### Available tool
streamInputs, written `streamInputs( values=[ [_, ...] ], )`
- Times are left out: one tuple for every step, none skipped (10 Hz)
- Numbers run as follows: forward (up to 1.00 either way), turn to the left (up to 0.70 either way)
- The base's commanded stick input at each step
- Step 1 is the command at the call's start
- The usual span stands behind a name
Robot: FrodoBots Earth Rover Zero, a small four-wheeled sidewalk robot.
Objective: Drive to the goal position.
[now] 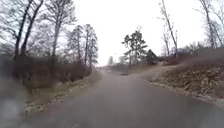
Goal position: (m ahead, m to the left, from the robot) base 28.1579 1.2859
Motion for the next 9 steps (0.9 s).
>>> streamInputs(
  values=[
    [0.6, 0.0],
    [0.6, 0.0],
    [0.6, 0.0],
    [0.6, 0.0],
    [0.6, 0.0],
    [0.6, 0.0],
    [0.6, 0.0],
    [0.6, 0.0],
    [0.6, 0.0]
  ],
)
